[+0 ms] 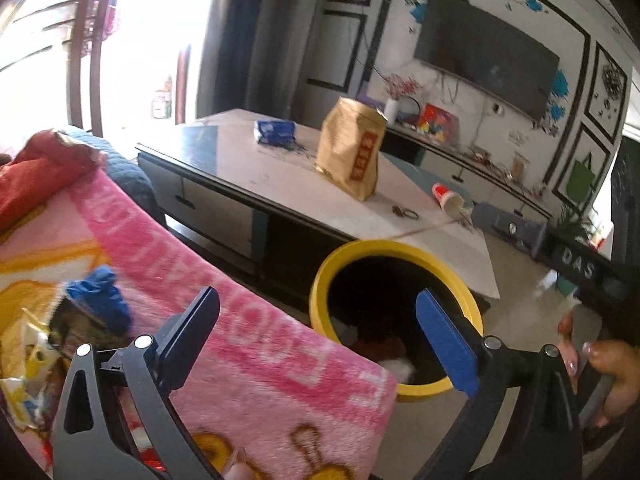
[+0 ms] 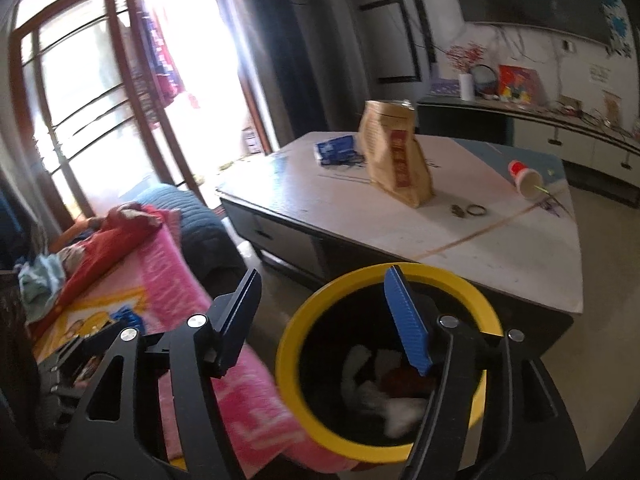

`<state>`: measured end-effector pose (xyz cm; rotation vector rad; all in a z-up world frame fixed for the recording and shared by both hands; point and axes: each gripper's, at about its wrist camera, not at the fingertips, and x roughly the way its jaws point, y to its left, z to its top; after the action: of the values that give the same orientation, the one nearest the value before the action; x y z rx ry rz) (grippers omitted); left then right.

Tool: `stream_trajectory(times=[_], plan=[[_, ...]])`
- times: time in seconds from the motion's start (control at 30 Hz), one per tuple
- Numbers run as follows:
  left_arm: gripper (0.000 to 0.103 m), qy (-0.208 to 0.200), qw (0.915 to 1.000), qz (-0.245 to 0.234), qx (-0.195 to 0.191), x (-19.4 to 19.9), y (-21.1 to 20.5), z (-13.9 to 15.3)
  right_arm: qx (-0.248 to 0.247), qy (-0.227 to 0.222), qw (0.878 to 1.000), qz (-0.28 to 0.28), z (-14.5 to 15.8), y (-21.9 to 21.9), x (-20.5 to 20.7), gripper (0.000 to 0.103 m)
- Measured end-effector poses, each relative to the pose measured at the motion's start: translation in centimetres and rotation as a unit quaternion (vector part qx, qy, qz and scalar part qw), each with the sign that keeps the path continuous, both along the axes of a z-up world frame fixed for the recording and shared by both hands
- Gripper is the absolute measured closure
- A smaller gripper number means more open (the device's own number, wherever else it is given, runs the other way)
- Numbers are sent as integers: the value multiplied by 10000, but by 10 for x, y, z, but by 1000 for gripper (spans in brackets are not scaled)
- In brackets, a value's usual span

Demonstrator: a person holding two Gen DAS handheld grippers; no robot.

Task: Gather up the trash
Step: 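Open both grippers to drop the bags into the bin, then move both open grippers back to the snack wrappers on the blanket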

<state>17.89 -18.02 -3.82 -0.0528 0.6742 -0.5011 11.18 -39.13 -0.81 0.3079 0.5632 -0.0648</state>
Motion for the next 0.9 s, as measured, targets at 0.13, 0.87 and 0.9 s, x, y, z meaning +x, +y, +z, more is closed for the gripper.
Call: stream_trajectory(times=[0.13, 0.87, 0.9], plan=[[7, -80, 9997, 204, -75, -4, 20, 8, -23, -47, 9997, 240, 6, 19, -2, 44], [7, -329, 9900, 1353, -229, -21, 119, 30, -43, -121, 9909, 1338, 16, 106, -15, 44], [7, -329, 9892, 1406, -238, -21, 124, 30, -49, -119, 9905, 1370, 15, 108, -16, 43]])
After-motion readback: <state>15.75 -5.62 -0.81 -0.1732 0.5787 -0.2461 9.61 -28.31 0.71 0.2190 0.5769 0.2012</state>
